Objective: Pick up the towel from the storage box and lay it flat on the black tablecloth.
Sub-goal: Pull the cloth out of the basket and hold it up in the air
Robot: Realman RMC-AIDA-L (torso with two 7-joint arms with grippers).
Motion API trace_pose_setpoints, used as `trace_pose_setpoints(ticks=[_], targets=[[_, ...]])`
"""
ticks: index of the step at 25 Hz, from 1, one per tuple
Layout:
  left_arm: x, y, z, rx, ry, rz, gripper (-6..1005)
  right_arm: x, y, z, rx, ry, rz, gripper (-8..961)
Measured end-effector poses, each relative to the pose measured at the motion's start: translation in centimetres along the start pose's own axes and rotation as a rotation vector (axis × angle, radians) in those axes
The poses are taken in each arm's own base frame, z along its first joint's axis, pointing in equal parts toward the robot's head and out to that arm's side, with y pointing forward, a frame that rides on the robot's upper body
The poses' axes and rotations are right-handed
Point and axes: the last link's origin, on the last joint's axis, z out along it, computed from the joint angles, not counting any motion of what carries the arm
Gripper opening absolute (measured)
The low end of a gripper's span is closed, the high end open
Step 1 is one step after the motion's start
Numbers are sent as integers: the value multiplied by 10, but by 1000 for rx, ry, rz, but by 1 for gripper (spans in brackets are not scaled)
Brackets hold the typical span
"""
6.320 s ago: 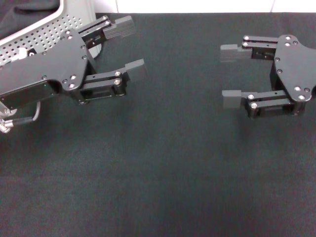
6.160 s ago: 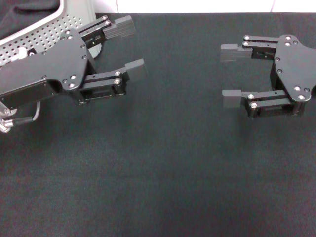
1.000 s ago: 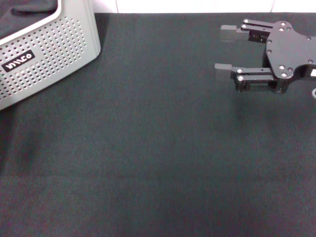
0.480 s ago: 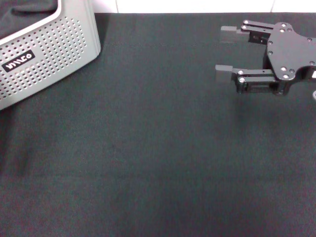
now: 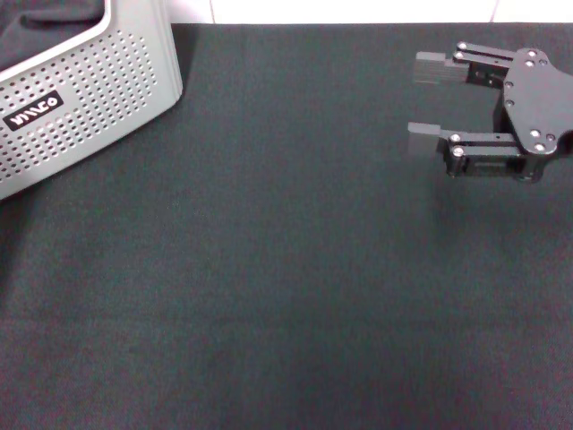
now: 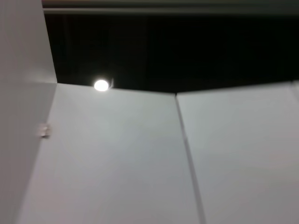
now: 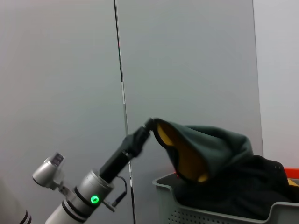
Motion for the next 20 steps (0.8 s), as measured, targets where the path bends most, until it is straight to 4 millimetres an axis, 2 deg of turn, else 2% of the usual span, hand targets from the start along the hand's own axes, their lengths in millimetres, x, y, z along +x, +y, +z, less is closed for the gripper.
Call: trace_pose_setpoints(ticks=[3,8,16,18,20], targets=[[12,-4,8,-118,35,-234,22,1,1,-2,2,-1,2,721],[29,-7,23,-301,41,-482,20,1,3,-1,-9,-5,1,719],[54,3,42,-495,88,-670,20,-8,7,6,-56,-56,-10,716],[65,14,51,-579,134,-715,20,-11,8,12,-80,-69,-13,715],[67,20,54,-607,150,-736,19,-14,11,19,-113,-79,-19,714]])
